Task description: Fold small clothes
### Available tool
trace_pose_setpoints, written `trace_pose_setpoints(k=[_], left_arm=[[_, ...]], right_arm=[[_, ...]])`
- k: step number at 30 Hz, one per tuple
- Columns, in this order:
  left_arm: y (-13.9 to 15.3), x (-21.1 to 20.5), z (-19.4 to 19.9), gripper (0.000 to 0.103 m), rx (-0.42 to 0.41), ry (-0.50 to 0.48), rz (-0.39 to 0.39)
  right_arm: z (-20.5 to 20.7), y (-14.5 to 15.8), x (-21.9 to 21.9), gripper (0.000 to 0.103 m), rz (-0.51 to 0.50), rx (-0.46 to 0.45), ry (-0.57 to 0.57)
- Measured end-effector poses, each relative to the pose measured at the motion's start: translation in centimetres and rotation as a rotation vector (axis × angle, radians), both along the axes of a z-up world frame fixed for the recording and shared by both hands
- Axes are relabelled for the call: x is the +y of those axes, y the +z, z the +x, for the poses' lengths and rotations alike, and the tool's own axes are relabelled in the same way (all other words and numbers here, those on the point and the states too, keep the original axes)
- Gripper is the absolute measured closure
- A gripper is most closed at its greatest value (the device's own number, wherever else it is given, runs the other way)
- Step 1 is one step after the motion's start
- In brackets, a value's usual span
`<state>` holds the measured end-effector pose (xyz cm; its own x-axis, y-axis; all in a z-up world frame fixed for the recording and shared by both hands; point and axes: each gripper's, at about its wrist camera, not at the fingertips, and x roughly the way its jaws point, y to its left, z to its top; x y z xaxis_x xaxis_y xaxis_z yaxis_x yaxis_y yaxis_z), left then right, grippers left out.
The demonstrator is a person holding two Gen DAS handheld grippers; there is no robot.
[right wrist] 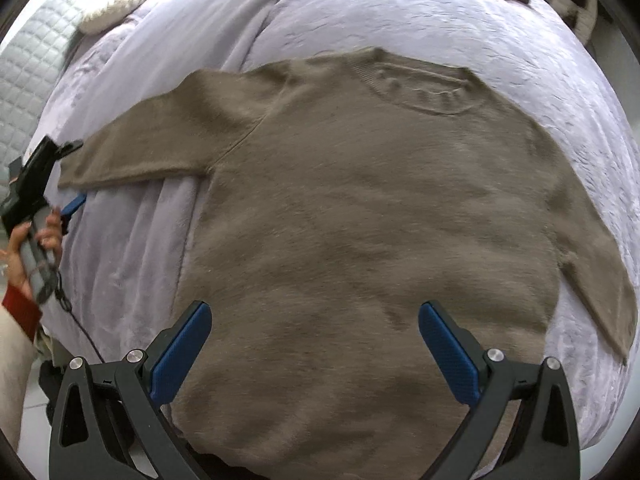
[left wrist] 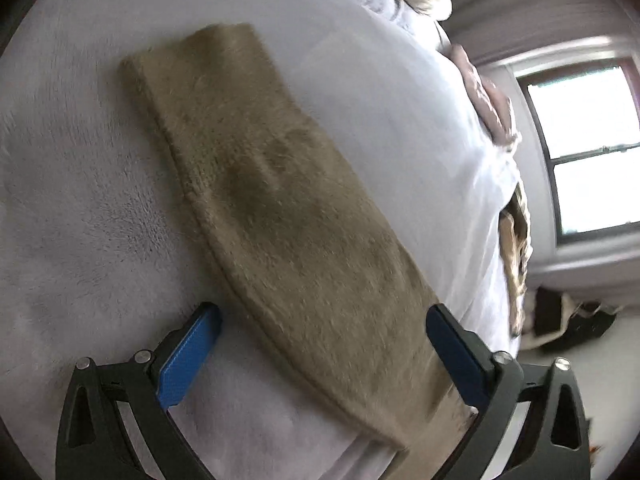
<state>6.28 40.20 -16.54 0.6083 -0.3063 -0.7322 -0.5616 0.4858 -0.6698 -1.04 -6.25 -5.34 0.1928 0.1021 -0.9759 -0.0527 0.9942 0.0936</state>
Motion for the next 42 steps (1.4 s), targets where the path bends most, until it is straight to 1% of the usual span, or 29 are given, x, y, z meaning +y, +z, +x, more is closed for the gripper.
trace_pose_setpoints(k=[1,2,3,4,5,6,8,9,14,15,17,18,20,21,22,23,24,26,27,29,30,31,32,33,35,38,40,41,42], left_arm=[[0.0,0.0,0.0,0.014,-0.003,0.005,0.008],[0.1,0.0,0.1,0.035,-0.011,0.004,0.030],[0.2,0.4,0.1,0.048,-0.008,-0.004,0.039],[0.2,0.3,0.2,0.076,-0.008,-0.011,0.041],[0.2,0.2,0.4,0.095,-0.013,-0.018,0.039],[0.4,-0.2,0.5,0.095,-0.027,-0.026,0.046],[1.6,-1.0,0.6,0.095,-0.042,-0.040,0.093],[2.9,-1.7,0.8,0.095,-0.065,-0.066,0.135],[8.7,-7.1,2.0,0.095,-0.184,-0.214,0.244],[10.4,-9.5,2.6,0.095,-0.218,-0.268,0.279],[12.3,-12.9,3.4,0.095,-0.261,-0.342,0.309],[13.5,-15.9,4.2,0.095,-0.292,-0.405,0.321],[14.7,-20.1,5.2,0.095,-0.327,-0.488,0.329],[15.1,-23.7,6.1,0.095,-0.345,-0.554,0.337],[15.4,-25.5,6.3,0.095,-0.351,-0.586,0.341],[15.3,-28.1,6.6,0.095,-0.352,-0.632,0.342],[14.7,-31.4,6.8,0.095,-0.346,-0.689,0.337],[13.8,-35.6,6.8,0.095,-0.328,-0.759,0.362],[12.7,-38.6,6.7,0.095,-0.304,-0.800,0.417],[10.8,-42.6,6.8,0.094,-0.248,-0.867,0.504],[9.8,-44.1,6.9,0.090,-0.215,-0.899,0.538],[9.0,-45.0,6.6,0.062,-0.185,-0.923,0.561],[8.3,-45.4,5.8,0.028,-0.162,-0.934,0.579],[7.8,-45.4,5.1,0.019,-0.149,-0.919,0.620],[8.2,-45.1,4.3,0.017,-0.155,-0.907,0.660],[9.8,-42.7,2.4,0.017,-0.187,-0.904,0.672],[11.4,-39.5,0.9,0.017,-0.220,-0.853,0.714],[11.7,-37.9,0.6,0.017,-0.219,-0.824,0.739],[12.0,-35.2,0.2,0.017,-0.197,-0.776,0.786]], right_arm=[[0.0,-0.4,0.5,0.000,-0.002,0.007,0.006],[0.0,-0.7,0.8,0.000,0.000,0.015,0.009],[-0.1,-0.9,0.9,0.000,-0.005,0.021,0.007],[-0.1,-1.1,1.1,0.000,-0.008,0.025,0.004],[-0.2,-1.2,1.3,0.000,-0.002,0.029,0.005],[-0.3,-1.2,1.5,0.000,0.005,0.029,0.008],[-0.4,-1.1,1.7,0.000,0.014,0.024,0.016],[-0.5,-1.0,1.7,0.000,0.018,0.019,0.019],[-0.8,-0.6,0.7,0.000,0.045,0.002,-0.004],[-0.9,-0.6,0.3,0.000,0.049,-0.001,-0.014],[-1.2,-0.2,-0.8,0.000,0.062,-0.011,-0.037],[-1.3,0.0,-1.5,0.000,0.067,-0.017,-0.051],[-1.7,0.3,-2.9,0.000,0.074,-0.026,-0.078],[-2.0,0.4,-3.8,0.000,0.077,-0.032,-0.098],[-2.4,0.5,-4.6,0.000,0.081,-0.035,-0.115],[-2.8,0.5,-5.7,0.000,0.085,-0.038,-0.140],[-3.1,0.4,-6.7,0.000,0.088,-0.039,-0.162],[-4.0,0.1,-9.0,0.000,0.085,-0.037,-0.213],[-4.2,0.0,-10.0,0.000,0.085,-0.034,-0.233],[-5.0,-0.6,-12.0,0.000,0.082,-0.024,-0.278],[-5.3,-0.8,-12.8,0.000,0.081,-0.019,-0.295],[-5.6,-1.2,-13.6,0.000,0.078,-0.012,-0.311],[-5.8,-1.5,-14.3,0.000,0.075,-0.006,-0.325],[-6.0,-1.7,-14.8,0.000,0.074,0.000,-0.333],[-5.9,-2.2,-15.7,0.000,0.068,0.009,-0.342],[-4.8,-2.1,-15.8,0.000,0.051,-0.004,-0.325],[-3.8,-1.8,-15.4,0.000,0.035,-0.025,-0.290],[-2.7,-1.6,-14.8,0.000,0.027,-0.045,-0.255],[-1.8,-1.4,-14.1,0.000,0.018,-0.066,-0.218]])
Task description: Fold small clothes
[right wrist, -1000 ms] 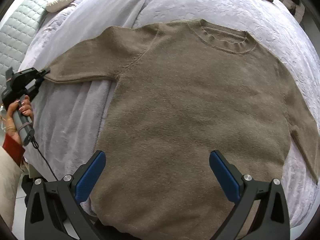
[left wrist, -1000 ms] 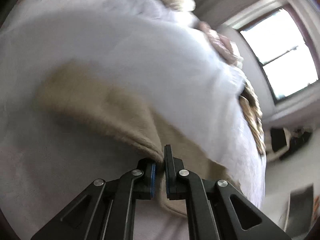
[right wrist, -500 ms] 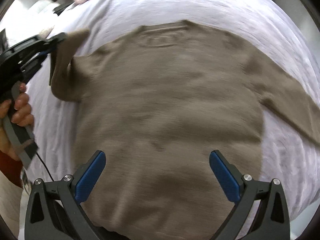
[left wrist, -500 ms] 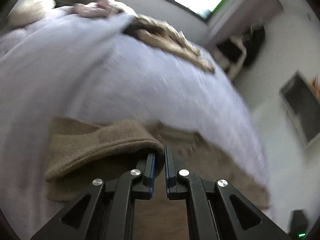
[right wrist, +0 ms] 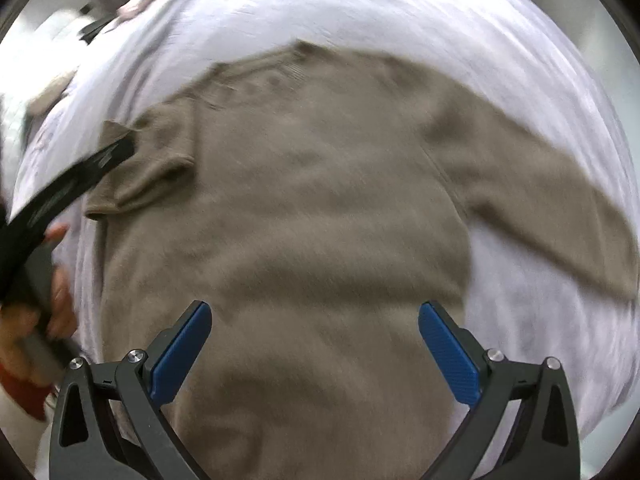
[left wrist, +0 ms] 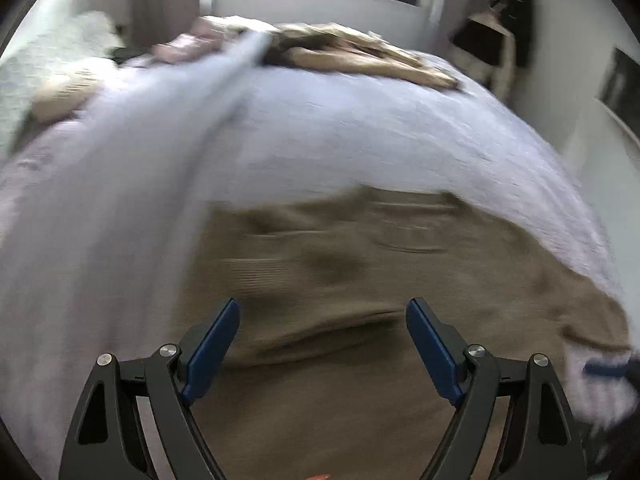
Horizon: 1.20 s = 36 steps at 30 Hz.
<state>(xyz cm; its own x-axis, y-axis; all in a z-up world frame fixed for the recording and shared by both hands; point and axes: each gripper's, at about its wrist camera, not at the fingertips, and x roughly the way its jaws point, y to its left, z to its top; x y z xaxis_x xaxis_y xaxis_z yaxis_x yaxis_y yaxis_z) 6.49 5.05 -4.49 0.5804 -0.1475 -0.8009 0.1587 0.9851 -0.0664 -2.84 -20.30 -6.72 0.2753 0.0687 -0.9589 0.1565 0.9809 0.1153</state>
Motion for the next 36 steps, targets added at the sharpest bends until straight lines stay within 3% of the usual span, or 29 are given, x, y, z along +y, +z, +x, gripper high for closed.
trace_pose_setpoints(k=[2,6,11,13,14,15,18,20,22,24,26,28,30,32,34,35,36], left_arm=[[-0.4,3.0,-0.2,0.017,0.005,0.069,0.051],[-4.4,8.4,0.4,0.017,0.128,0.192,0.133],[-6.8,8.8,0.9,0.017,0.158,0.180,0.149],[-7.5,8.2,1.5,0.017,0.166,0.177,0.152],[-7.6,8.1,1.6,0.017,0.167,0.183,0.144],[-7.6,8.0,1.9,0.017,0.163,0.198,0.134],[-8.4,7.5,2.5,0.017,0.162,0.231,0.164],[-9.0,7.4,2.9,0.017,0.171,0.243,0.176],[-9.3,7.5,3.1,0.017,0.184,0.242,0.154],[-9.5,7.2,3.2,0.017,0.193,0.239,0.161],[-9.5,6.9,3.2,0.017,0.191,0.237,0.167],[-9.6,6.8,3.4,0.017,0.197,0.245,0.167],[-9.7,6.8,3.4,0.017,0.202,0.252,0.168],[-9.9,6.5,3.4,0.017,0.206,0.256,0.173],[-10.0,6.4,3.5,0.017,0.206,0.251,0.183],[-10.0,6.4,3.5,0.017,0.207,0.248,0.185],[-9.9,6.4,3.4,0.017,0.209,0.244,0.184]], right_arm=[[2.7,0.5,2.7,0.000,-0.037,-0.053,0.114],[7.8,-0.2,10.0,0.002,-0.176,-0.152,0.376],[12.9,-5.4,16.9,0.019,-0.413,-0.187,0.612],[14.2,-7.8,18.5,0.039,-0.500,-0.165,0.671],[14.5,-8.2,18.5,0.072,-0.481,-0.156,0.678],[14.8,-7.8,18.1,0.086,-0.449,-0.158,0.657],[15.7,-4.8,14.0,0.089,-0.225,-0.230,0.395],[15.6,-3.6,8.1,0.090,0.007,-0.261,0.106],[14.7,-4.7,2.2,0.090,0.190,-0.233,-0.170],[13.8,-7.9,-2.4,0.090,0.397,-0.145,-0.345],[13.3,-9.3,-3.6,0.086,0.462,-0.108,-0.354],[13.3,-8.8,-3.5,0.074,0.452,-0.116,-0.305],[13.6,-7.7,-3.4,0.030,0.429,-0.150,-0.265],[14.7,-6.6,-2.7,0.026,0.349,-0.181,-0.209],[16.4,-5.7,-0.9,0.026,0.195,-0.178,-0.117],[16.9,-5.4,-0.1,0.029,0.158,-0.178,-0.094],[17.8,-5.3,0.3,0.043,0.138,-0.190,-0.075]])
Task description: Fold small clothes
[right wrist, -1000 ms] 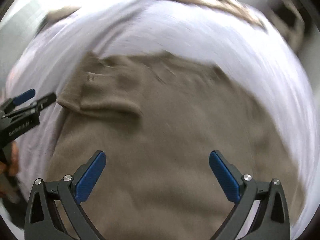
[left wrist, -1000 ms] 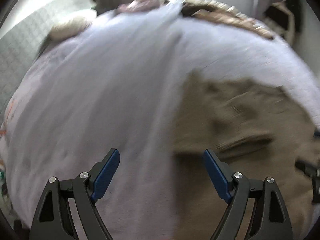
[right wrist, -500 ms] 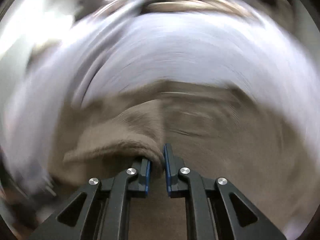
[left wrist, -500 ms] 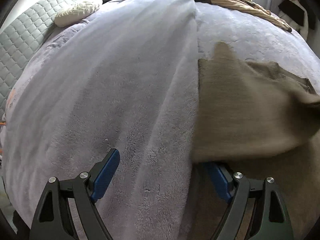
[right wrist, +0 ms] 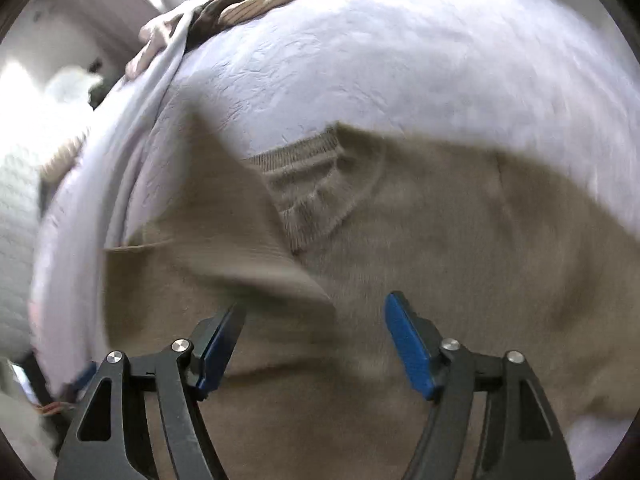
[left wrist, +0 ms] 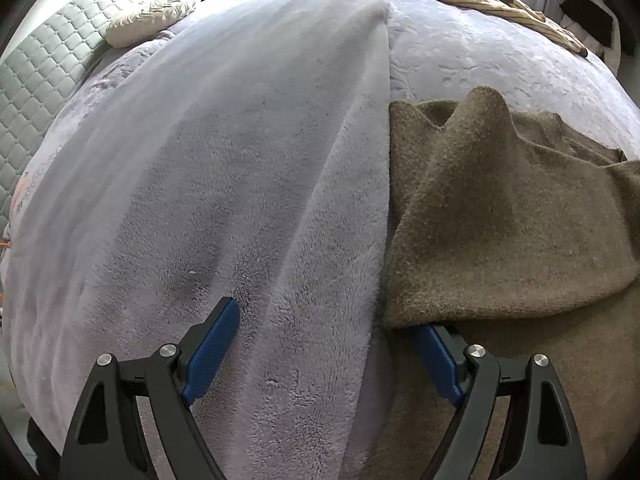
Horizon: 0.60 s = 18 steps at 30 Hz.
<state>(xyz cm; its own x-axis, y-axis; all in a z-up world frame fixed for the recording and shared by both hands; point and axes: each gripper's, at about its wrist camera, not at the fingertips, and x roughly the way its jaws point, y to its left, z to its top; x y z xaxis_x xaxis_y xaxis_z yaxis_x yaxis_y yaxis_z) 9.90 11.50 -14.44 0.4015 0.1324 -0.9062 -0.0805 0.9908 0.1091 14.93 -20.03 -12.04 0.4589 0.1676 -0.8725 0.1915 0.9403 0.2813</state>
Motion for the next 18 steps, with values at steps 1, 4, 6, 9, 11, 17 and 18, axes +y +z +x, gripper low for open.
trace_pose_setpoints(k=[1,4,6,9,11,17,18], left_arm=[[0.0,0.1,0.0,0.017,0.003,-0.002,-0.003],[0.3,0.4,-0.2,0.017,0.003,-0.015,-0.009],[0.4,0.5,-0.4,0.017,0.010,-0.040,-0.008],[0.8,0.8,-1.0,0.017,0.032,-0.060,0.011],[1.7,1.2,-1.6,0.017,0.028,-0.072,0.006],[4.8,2.8,-0.5,0.017,0.009,-0.067,-0.159],[4.8,2.4,0.7,0.017,0.015,-0.072,-0.194]], right_arm=[[0.8,0.1,-0.2,0.061,0.003,-0.013,0.003],[0.8,1.0,-2.4,0.097,0.117,-0.049,-0.108],[-0.3,1.3,-3.9,0.097,0.196,-0.071,-0.180],[-2.8,-0.8,-6.1,0.096,0.289,-0.016,-0.250],[-3.7,-3.4,-6.4,0.095,0.330,0.062,-0.243],[-4.1,-4.6,-6.1,0.091,0.377,0.057,-0.251],[-3.9,-4.6,-6.0,0.091,0.372,0.060,-0.250]])
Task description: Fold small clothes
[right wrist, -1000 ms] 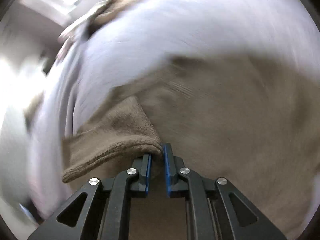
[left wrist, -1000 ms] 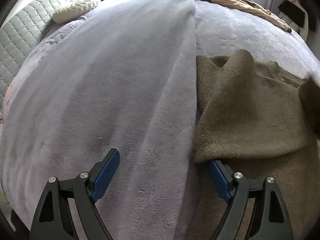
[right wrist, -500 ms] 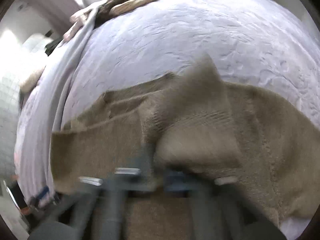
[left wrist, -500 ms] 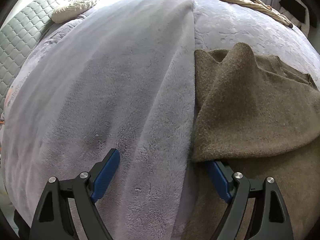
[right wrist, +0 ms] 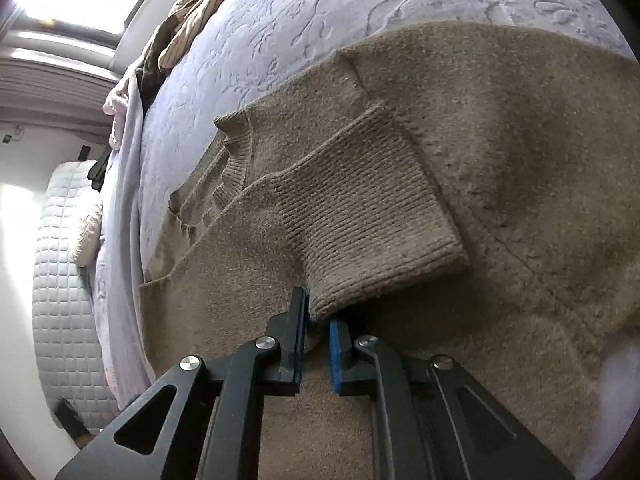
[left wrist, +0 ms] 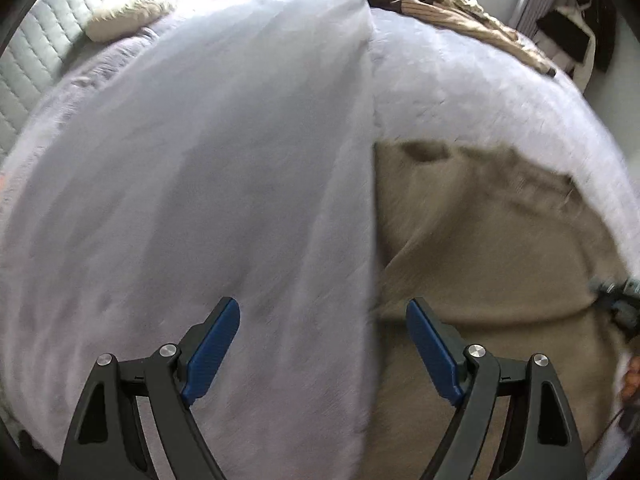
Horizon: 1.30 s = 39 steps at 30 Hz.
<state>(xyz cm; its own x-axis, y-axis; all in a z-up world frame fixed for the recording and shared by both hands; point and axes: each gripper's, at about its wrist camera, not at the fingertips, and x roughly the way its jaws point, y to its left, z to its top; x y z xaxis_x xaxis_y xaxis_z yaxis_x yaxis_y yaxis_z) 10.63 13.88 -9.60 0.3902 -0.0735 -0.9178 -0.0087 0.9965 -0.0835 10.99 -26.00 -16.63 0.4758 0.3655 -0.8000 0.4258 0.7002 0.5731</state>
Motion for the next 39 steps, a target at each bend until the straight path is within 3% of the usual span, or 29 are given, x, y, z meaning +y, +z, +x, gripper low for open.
trace_pose_setpoints(k=[3,7,11,13,16,17,18,20,23,24,25,26,28,29,32,34,36,39], left_arm=[[-0.2,-1.5,3.0,0.017,0.002,-0.045,-0.074],[-2.4,-3.5,6.0,0.017,0.052,-0.099,-0.107],[-4.7,-3.2,8.4,0.017,0.135,-0.083,-0.198],[-5.1,-3.2,9.1,0.017,0.146,-0.060,-0.226],[-5.0,-2.8,9.4,0.024,0.150,-0.038,-0.240],[-4.9,-2.5,9.5,0.024,0.154,-0.029,-0.251],[-4.5,-2.1,9.3,0.024,0.145,-0.020,-0.267],[-3.6,-1.6,8.9,0.024,0.115,-0.027,-0.280],[-3.1,-2.3,9.2,0.024,0.096,-0.068,-0.298],[-3.6,-3.0,9.5,0.030,0.118,-0.085,-0.280],[-3.9,-3.5,9.7,0.055,0.127,-0.095,-0.268],[-4.6,-4.2,10.1,0.078,0.158,-0.111,-0.235],[-4.8,-4.4,10.0,0.083,0.158,-0.110,-0.220],[-4.3,-4.3,9.8,0.084,0.136,-0.114,-0.213],[-3.5,-4.0,9.2,0.084,0.080,-0.150,-0.172],[-4.1,-3.4,9.2,0.085,0.093,-0.151,-0.121],[-4.2,-2.2,9.0,0.085,0.085,-0.115,-0.104],[-3.0,-1.1,8.1,0.085,0.055,-0.059,-0.101]], right_arm=[[-1.0,0.8,-0.9,0.093,0.011,-0.008,-0.017],[-3.6,1.4,-2.5,0.094,-0.020,-0.012,-0.048],[-4.5,0.2,-3.5,0.099,-0.013,0.005,-0.060],[-5.1,-0.2,-4.2,0.099,0.040,-0.009,-0.070],[-5.4,-0.1,-4.8,0.090,0.087,-0.021,-0.081],[-5.2,0.3,-4.6,0.080,0.079,-0.024,-0.067],[-5.2,0.6,-4.4,0.059,0.082,-0.034,-0.055],[-4.9,1.3,-3.8,0.033,0.108,-0.070,-0.032],[-4.3,2.2,-2.9,0.032,0.089,-0.085,-0.022],[-4.3,2.0,-2.9,0.032,0.091,-0.082,-0.030],[-4.0,1.5,-3.0,0.032,0.101,-0.070,-0.046],[-3.8,1.1,-3.3,0.035,0.115,-0.059,-0.065],[-3.4,0.2,-4.1,0.069,0.151,-0.038,-0.123],[-3.0,-0.2,-4.4,0.096,0.165,-0.009,-0.137],[-3.0,0.8,-4.5,0.096,0.177,-0.029,-0.132],[-3.1,1.8,-4.1,0.096,0.066,-0.036,-0.066],[-3.2,0.7,-4.3,0.096,-0.010,0.019,-0.049],[-3.5,-0.7,-5.0,0.094,0.071,0.003,-0.075]])
